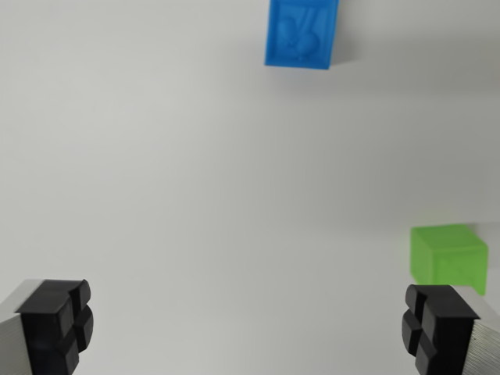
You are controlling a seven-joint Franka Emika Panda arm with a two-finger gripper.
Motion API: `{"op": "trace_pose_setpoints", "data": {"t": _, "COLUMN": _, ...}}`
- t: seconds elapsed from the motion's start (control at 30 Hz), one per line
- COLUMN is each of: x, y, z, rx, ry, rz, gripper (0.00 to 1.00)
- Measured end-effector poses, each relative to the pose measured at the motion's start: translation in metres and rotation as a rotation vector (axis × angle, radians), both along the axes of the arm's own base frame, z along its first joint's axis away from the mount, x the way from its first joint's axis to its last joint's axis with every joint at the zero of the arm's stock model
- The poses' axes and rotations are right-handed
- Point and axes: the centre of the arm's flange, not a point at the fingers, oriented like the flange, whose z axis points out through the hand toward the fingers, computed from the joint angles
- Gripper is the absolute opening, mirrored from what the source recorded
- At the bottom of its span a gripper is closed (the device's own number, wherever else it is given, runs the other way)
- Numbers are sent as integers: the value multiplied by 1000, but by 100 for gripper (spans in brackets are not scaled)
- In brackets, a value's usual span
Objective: Stack cube
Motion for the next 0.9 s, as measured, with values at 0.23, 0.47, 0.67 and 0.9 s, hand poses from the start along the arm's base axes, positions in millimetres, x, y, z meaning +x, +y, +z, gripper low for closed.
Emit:
{"op": "trace_pose_setpoints", "data": {"t": 0.23, "x": -8, "y": -11, "z": -10, "rx": 0, "ry": -1, "rz": 7, "gripper": 100}}
{"op": "trace_pose_setpoints", "data": {"t": 0.47, "x": -19, "y": -25, "z": -22, "rx": 0, "ry": -1, "rz": 15, "gripper": 100}}
{"op": "trace_pose_setpoints", "data": {"t": 0.67, "x": -28, "y": -38, "z": -33, "rx": 0, "ry": -3, "rz": 22, "gripper": 100}}
{"op": "trace_pose_setpoints", "data": {"t": 0.9, "x": -41, "y": -55, "z": -48, "rx": -2, "ry": -4, "rz": 33, "gripper": 100}}
